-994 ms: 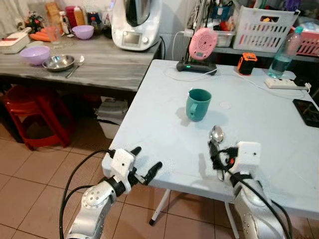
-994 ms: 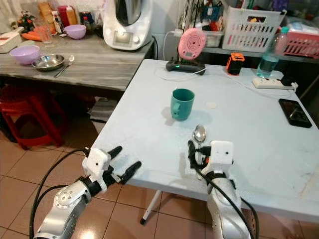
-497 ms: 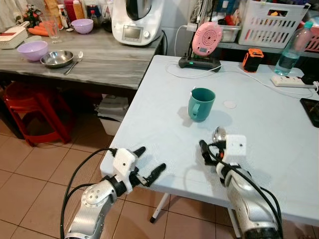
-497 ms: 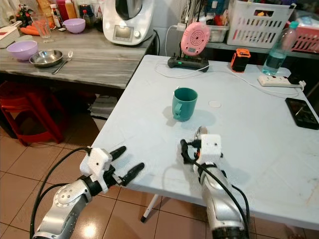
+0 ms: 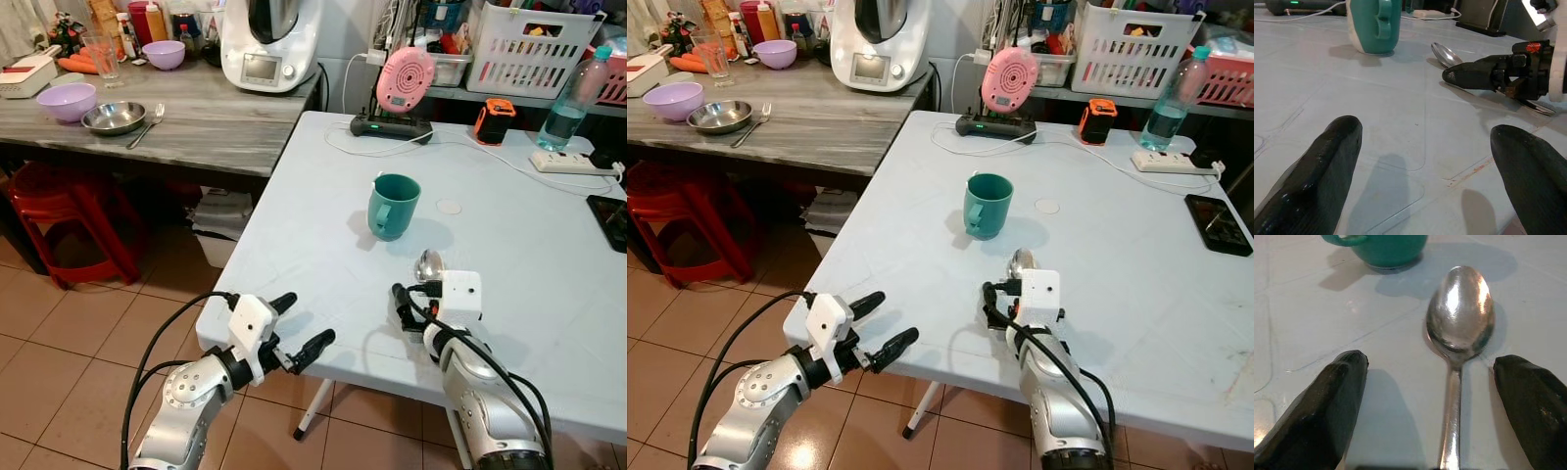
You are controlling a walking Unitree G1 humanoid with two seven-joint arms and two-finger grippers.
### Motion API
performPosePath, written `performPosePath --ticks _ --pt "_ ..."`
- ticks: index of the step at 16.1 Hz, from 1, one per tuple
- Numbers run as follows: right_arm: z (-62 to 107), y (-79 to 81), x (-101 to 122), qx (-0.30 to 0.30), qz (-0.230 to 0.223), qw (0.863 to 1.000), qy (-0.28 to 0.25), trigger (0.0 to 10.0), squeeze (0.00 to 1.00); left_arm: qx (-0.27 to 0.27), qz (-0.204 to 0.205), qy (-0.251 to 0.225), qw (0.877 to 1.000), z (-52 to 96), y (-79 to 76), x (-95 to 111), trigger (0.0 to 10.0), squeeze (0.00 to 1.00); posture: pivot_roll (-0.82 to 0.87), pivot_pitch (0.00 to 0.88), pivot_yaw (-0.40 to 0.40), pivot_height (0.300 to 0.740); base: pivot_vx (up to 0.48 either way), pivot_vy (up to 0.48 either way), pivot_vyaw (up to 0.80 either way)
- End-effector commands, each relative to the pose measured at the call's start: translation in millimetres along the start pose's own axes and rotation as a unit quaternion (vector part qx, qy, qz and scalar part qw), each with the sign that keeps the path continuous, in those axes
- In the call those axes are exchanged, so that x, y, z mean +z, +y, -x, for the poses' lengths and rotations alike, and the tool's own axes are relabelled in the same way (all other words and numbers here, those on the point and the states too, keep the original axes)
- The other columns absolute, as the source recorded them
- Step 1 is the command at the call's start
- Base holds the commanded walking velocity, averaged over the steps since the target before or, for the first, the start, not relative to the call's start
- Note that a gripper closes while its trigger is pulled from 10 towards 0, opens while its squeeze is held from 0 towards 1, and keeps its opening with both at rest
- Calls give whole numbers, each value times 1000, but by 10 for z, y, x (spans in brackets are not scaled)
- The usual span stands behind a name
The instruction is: Setting the table
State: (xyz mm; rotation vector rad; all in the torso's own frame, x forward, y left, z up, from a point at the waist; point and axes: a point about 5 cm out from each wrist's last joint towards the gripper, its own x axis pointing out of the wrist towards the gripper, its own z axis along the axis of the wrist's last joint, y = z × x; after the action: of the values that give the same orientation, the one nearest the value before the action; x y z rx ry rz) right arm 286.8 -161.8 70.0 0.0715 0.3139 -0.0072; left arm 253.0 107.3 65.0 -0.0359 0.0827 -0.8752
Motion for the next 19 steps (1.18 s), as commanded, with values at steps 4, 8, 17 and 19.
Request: performPosePath --ticks 4,8,17,19 --pt "10 -95 -68 -31 -10 999 37 0 0 -33 -6 2 999 -33 -14 27 10000 0 -107 0 -9 740 0 0 0" --pt "1 -153 -118 -40 -7 997 61 0 0 -41 -12 1 999 -43 -15 55 10000 0 -109 0 -9 740 0 0 0" --pt "17 -181 -274 -26 -22 994 103 0 0 -75 -80 21 994 -28 -17 83 10000 0 -110 0 -11 740 0 0 0" --pt "27 -187 -294 -25 -24 994 106 0 0 -76 -83 21 993 -28 -14 79 10000 0 -112 0 -10 740 0 0 0"
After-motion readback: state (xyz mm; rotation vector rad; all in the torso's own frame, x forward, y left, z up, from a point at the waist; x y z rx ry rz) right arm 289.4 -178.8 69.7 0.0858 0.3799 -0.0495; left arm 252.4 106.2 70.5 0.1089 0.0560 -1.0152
